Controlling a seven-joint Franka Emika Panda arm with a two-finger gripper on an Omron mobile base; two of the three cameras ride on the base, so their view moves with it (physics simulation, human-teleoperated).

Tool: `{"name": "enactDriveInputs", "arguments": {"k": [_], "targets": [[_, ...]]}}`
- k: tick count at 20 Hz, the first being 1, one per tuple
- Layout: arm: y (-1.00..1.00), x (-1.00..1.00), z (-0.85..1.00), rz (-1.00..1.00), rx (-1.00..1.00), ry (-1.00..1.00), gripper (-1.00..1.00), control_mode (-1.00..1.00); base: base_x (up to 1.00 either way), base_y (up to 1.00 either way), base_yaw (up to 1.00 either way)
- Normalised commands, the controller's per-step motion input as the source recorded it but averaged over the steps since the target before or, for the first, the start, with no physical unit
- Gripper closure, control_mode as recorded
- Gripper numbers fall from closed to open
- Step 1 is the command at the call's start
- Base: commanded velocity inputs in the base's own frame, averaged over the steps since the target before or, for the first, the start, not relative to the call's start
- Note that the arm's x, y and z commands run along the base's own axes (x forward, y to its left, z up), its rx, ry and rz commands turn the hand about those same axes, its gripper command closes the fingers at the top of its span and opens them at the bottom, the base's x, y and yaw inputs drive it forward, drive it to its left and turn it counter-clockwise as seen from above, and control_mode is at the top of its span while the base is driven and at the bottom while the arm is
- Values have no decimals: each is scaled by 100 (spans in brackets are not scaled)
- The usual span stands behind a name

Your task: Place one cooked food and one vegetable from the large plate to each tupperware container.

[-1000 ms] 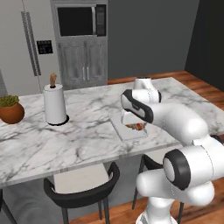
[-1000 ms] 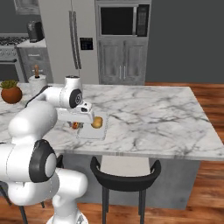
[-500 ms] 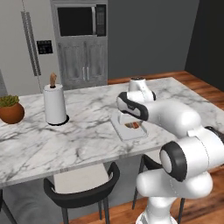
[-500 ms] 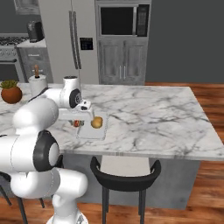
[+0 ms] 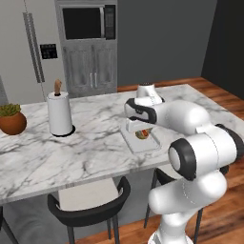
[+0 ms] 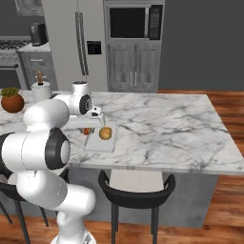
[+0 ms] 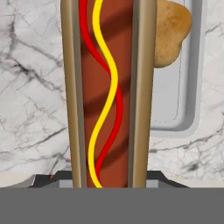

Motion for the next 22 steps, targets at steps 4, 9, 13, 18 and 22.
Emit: {"name": "enactDriveInputs", "arguments": {"k": [4,9,13,18,22], "targets": [[0,18,-22,0,0,0,100,-100,0,0,0],[0,6,-20,0,0,0,100,-100,0,0,0],[0,1,-23,0,0,0,100,-100,0,0,0],[0,0,-20,0,0,0,100,-100,0,0,0],[0,1,-10,0,0,-1,100,-100,0,0,0]]}}
